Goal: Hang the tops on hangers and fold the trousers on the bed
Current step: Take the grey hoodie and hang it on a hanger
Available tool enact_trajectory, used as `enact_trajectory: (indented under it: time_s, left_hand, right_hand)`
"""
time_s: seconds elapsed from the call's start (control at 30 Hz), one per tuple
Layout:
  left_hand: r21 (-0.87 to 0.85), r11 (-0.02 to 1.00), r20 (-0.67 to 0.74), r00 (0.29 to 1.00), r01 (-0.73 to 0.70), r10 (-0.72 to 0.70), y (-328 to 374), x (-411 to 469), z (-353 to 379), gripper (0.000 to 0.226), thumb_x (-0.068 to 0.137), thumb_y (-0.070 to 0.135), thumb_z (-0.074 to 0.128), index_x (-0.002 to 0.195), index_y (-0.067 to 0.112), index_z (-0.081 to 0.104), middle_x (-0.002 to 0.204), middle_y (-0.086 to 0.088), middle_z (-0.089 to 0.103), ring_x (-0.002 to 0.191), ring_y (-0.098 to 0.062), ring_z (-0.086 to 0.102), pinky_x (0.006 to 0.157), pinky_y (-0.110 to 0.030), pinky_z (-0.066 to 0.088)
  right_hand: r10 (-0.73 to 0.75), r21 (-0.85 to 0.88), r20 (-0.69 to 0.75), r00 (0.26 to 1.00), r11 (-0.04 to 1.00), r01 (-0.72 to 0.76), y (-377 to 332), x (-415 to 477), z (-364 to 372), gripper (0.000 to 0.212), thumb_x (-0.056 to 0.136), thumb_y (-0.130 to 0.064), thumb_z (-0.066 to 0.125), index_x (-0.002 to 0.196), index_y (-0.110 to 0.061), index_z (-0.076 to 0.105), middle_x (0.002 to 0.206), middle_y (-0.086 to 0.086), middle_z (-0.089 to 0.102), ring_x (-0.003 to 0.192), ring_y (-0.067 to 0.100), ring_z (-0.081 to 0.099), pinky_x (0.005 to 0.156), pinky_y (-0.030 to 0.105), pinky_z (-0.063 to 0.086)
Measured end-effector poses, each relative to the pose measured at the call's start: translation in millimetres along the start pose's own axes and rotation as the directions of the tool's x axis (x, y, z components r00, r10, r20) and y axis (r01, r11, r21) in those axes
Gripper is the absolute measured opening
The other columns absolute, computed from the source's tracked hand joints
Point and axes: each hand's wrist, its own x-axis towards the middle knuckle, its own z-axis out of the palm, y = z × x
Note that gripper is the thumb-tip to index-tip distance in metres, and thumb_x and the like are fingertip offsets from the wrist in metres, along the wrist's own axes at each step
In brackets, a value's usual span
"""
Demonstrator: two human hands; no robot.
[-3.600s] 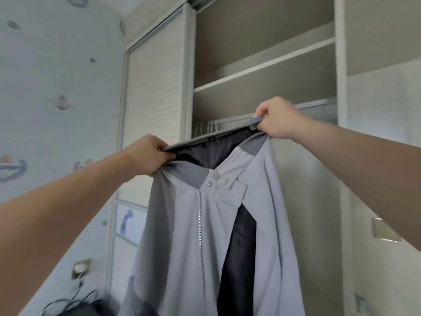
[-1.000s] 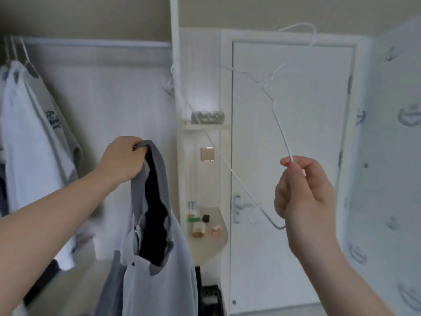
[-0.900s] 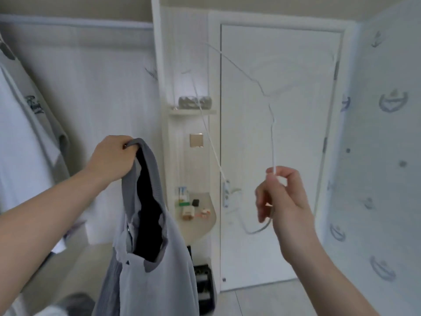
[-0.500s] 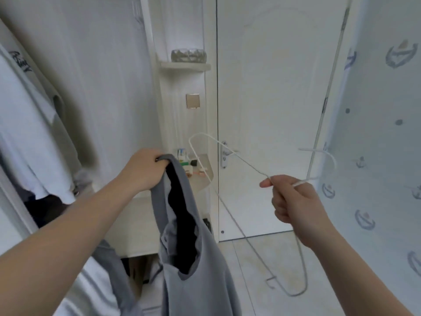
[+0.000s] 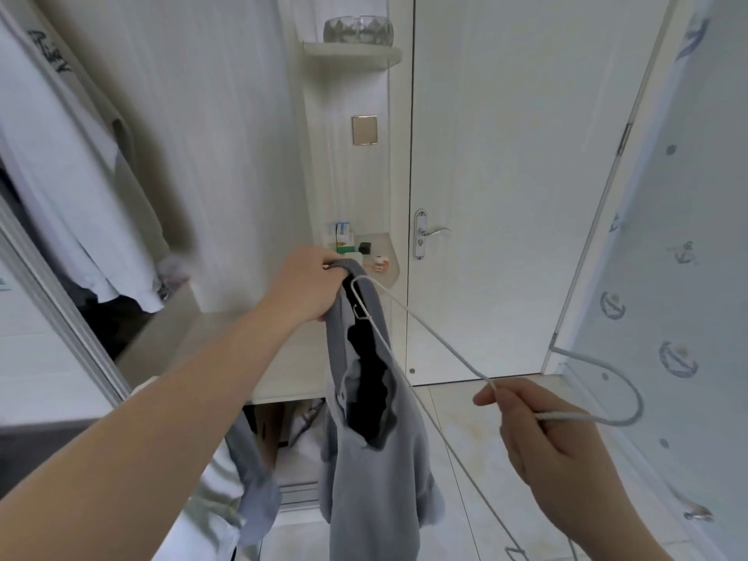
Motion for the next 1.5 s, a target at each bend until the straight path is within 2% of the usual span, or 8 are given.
enact_trajectory:
  time_s: [0.2, 0.43, 0.63, 0.77, 0.97, 1.13, 1.33, 1.5]
  left_hand:
    - [0.095, 0.993, 0.031, 0.997, -0.071, 0.068, 11.2, -7.3, 2.0, 0.026, 0.094, 0.010, 0.050, 0.083, 0.007, 0.074, 0.077, -0.017, 0.069, 0.069, -0.028, 0.067, 0.054, -0.042, 0.058]
    - [0.113, 0.975, 0.190, 0.968, -0.190, 0.166, 43.3, -22.1, 16.9, 0.025, 0.093, 0.013, 0.056, 0.084, -0.008, 0.066, 0.074, -0.026, 0.062, 0.058, -0.020, 0.053, 0.048, -0.026, 0.042]
    - [0.126, 0.980, 0.423, 0.902, -0.155, 0.088, 35.8, -38.5, 27.0, 0.023, 0.094, 0.013, 0.054, 0.092, -0.003, 0.070, 0.086, -0.025, 0.070, 0.078, -0.038, 0.069, 0.074, -0.051, 0.060]
    - [0.192, 0.945, 0.542, 0.831, -0.267, 0.125, 27.9, -47.9, 34.2, 0.024, 0.098, 0.031, 0.057, 0.093, 0.015, 0.074, 0.071, 0.000, 0.073, 0.061, -0.009, 0.066, 0.069, -0.031, 0.057]
    - [0.566, 0.565, 0.451, 0.799, -0.600, 0.397, 10.8, -51.6, 12.4, 0.046, 0.092, 0.068, 0.025, 0.098, 0.040, 0.061, 0.089, 0.016, 0.045, 0.093, -0.010, 0.044, 0.080, -0.032, 0.036]
    - [0.507, 0.658, 0.470, 0.819, -0.557, 0.331, -8.1, -59.8, 34.0, 0.037, 0.095, 0.061, 0.023, 0.073, 0.032, 0.031, 0.069, 0.011, 0.045, 0.065, -0.009, 0.045, 0.062, -0.032, 0.034]
    - [0.332, 0.781, 0.377, 0.833, -0.529, 0.404, -24.1, -82.4, 69.8, 0.044, 0.097, 0.054, 0.034, 0.088, 0.017, 0.055, 0.077, 0.003, 0.059, 0.072, -0.018, 0.054, 0.066, -0.035, 0.041]
    - [0.178, 0.891, 0.177, 0.904, -0.418, 0.389, -56.7, -95.5, 69.3, 0.035, 0.099, 0.033, 0.057, 0.070, 0.014, 0.050, 0.060, 0.007, 0.046, 0.062, -0.012, 0.047, 0.064, -0.029, 0.037]
  right_hand:
    - [0.000, -0.066, 0.084, 0.996, 0.998, 0.006, -10.1, 9.9, 9.3, 0.020, 0.097, -0.030, 0.051, 0.090, -0.034, 0.070, 0.047, -0.007, 0.035, 0.044, 0.009, 0.030, 0.044, 0.019, 0.026]
    - [0.048, -0.221, 0.215, 0.975, 0.975, 0.001, -8.0, 61.1, 47.5, 0.029, 0.103, -0.017, 0.048, 0.084, -0.022, 0.070, 0.041, -0.015, 0.043, 0.039, 0.006, 0.035, 0.045, 0.014, 0.026]
    - [0.095, 0.134, 0.183, 0.978, 0.984, -0.121, 10.7, 69.6, 66.2, 0.030, 0.096, -0.022, 0.051, 0.075, -0.026, 0.073, 0.048, -0.020, 0.047, 0.044, 0.001, 0.041, 0.046, 0.010, 0.030]
    - [0.119, 0.291, 0.222, 0.968, 0.939, -0.182, 18.2, 65.4, 64.6, 0.038, 0.102, -0.016, 0.051, 0.066, -0.022, 0.065, 0.049, -0.013, 0.036, 0.042, 0.004, 0.029, 0.042, 0.014, 0.025]
    - [-0.054, 0.262, 0.226, 0.973, 0.965, -0.008, 8.8, 72.3, 41.2, 0.030, 0.097, -0.017, 0.053, 0.078, -0.022, 0.076, 0.047, -0.013, 0.047, 0.042, 0.002, 0.039, 0.044, 0.011, 0.031]
    - [-0.069, 0.207, 0.189, 0.980, 0.978, 0.029, 7.6, 84.2, 33.6, 0.036, 0.098, -0.027, 0.039, 0.071, -0.017, 0.062, 0.051, -0.002, 0.044, 0.046, 0.010, 0.037, 0.046, 0.015, 0.030]
    - [-0.109, 0.001, 0.158, 0.981, 0.994, 0.111, 18.2, 76.8, 50.7, 0.038, 0.099, -0.034, 0.037, 0.073, -0.009, 0.051, 0.063, 0.000, 0.048, 0.059, 0.011, 0.044, 0.058, 0.025, 0.036]
    - [-0.217, -0.152, -0.196, 0.956, 0.970, 0.189, 52.9, 44.2, 24.7, 0.020, 0.095, -0.026, 0.046, 0.100, -0.017, 0.063, 0.096, -0.007, 0.068, 0.091, 0.012, 0.065, 0.071, 0.028, 0.051]
